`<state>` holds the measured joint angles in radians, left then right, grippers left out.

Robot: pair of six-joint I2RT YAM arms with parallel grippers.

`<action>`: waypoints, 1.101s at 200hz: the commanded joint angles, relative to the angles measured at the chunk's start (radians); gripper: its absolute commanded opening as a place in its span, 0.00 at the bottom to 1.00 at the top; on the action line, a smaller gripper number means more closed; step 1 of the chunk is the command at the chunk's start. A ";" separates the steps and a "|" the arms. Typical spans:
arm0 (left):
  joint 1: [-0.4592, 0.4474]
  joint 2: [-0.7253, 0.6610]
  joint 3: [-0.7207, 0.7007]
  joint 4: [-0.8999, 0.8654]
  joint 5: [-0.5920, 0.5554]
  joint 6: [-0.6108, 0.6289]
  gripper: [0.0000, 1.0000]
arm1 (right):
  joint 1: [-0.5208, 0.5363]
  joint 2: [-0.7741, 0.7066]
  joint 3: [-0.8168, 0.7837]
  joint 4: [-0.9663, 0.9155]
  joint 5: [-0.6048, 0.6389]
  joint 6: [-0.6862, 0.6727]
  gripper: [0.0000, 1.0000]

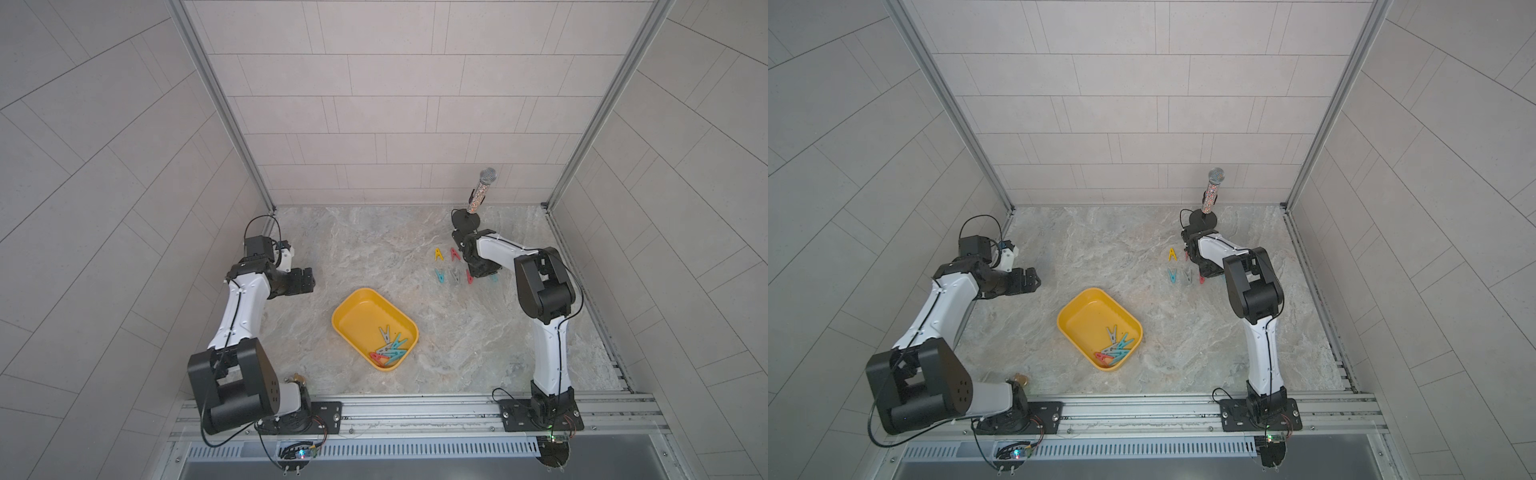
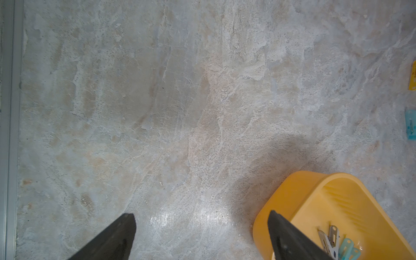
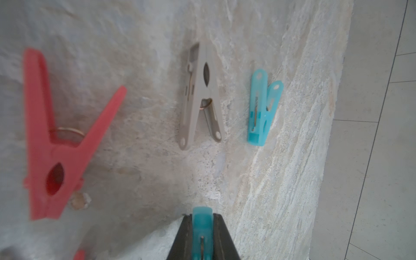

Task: Take the clothespins out of the storage box
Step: Place the clothespin at the center of the board.

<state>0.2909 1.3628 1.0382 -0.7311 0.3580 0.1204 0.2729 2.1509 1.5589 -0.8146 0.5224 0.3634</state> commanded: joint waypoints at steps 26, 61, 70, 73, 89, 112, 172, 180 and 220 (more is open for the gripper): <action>0.010 -0.022 0.019 -0.010 0.006 -0.004 1.00 | 0.001 0.001 -0.010 -0.029 -0.004 0.006 0.17; 0.010 -0.018 0.020 -0.010 0.004 -0.002 1.00 | 0.002 -0.005 -0.010 -0.026 -0.010 0.009 0.25; 0.011 -0.018 0.019 -0.010 0.005 -0.002 1.00 | 0.003 -0.008 -0.010 -0.026 -0.012 0.009 0.25; 0.011 -0.019 0.019 -0.010 0.004 -0.002 1.00 | 0.003 -0.009 -0.010 -0.026 -0.013 0.010 0.26; 0.011 -0.019 0.019 -0.010 0.005 -0.002 1.00 | 0.005 -0.018 -0.008 -0.028 -0.023 0.009 0.26; 0.011 -0.017 0.017 -0.008 0.005 -0.002 1.00 | 0.008 -0.042 -0.002 -0.034 -0.043 0.010 0.27; 0.011 -0.018 0.017 -0.008 0.005 -0.001 1.00 | 0.032 -0.105 0.036 -0.065 -0.102 0.011 0.27; 0.011 -0.017 0.017 -0.008 0.004 -0.001 1.00 | 0.036 -0.118 0.042 -0.071 -0.111 0.009 0.28; 0.012 -0.016 0.017 -0.008 0.003 -0.001 1.00 | 0.075 -0.223 0.052 -0.080 -0.185 -0.003 0.28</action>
<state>0.2955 1.3628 1.0382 -0.7311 0.3584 0.1204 0.3206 2.0274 1.5902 -0.8623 0.3897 0.3664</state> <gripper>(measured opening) 0.999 0.282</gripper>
